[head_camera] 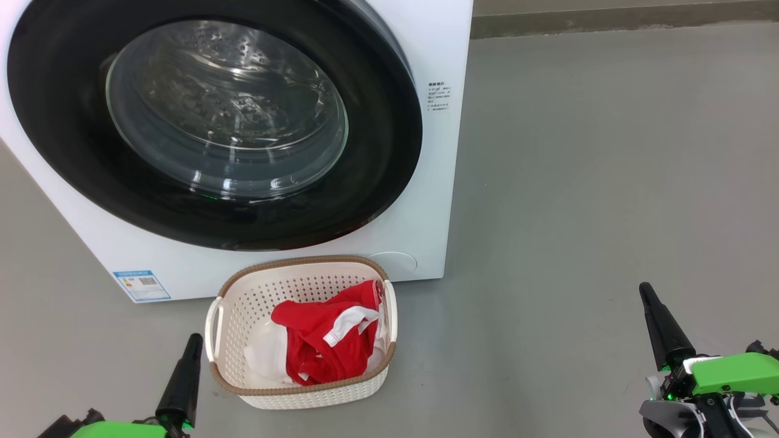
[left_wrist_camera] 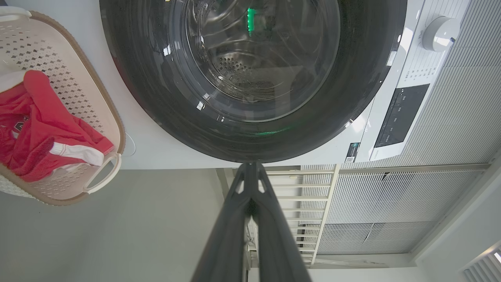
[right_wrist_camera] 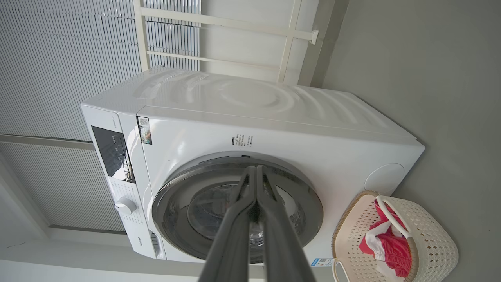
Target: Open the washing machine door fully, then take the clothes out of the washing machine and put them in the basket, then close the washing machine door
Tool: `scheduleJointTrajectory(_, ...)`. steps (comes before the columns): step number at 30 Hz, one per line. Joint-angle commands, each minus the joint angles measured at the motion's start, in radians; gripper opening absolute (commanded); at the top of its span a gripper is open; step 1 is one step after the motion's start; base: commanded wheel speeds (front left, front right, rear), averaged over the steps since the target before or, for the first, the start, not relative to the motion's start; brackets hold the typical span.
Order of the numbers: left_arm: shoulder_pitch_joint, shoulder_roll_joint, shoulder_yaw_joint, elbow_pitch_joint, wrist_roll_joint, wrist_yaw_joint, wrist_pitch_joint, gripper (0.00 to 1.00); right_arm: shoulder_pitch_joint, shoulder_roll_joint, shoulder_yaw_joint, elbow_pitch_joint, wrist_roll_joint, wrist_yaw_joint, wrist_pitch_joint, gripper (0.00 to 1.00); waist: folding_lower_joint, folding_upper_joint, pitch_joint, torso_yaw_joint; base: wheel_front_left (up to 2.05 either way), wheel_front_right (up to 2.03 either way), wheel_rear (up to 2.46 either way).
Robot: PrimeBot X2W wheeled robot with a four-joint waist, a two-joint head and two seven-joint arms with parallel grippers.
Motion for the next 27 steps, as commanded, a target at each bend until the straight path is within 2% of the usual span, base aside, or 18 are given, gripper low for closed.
scheduleJointTrajectory(1, -0.039, 0.018, 0.034, -0.02, -0.007, -0.007, 0.007, 0.0, -0.042, -0.012, 0.016, -0.025, 0.007, -0.001, 0.006, 0.0, 0.0, 0.0, 0.0, 0.0, 0.0, 0.0, 0.0)
scheduleJointTrajectory(27, -0.039, 0.018, 0.034, -0.02, -0.007, -0.007, 0.007, 0.0, -0.042, -0.012, 0.016, -0.025, 0.007, -0.001, 0.006, 0.0, 0.0, 0.0, 0.0, 0.0, 0.0, 0.0, 0.0)
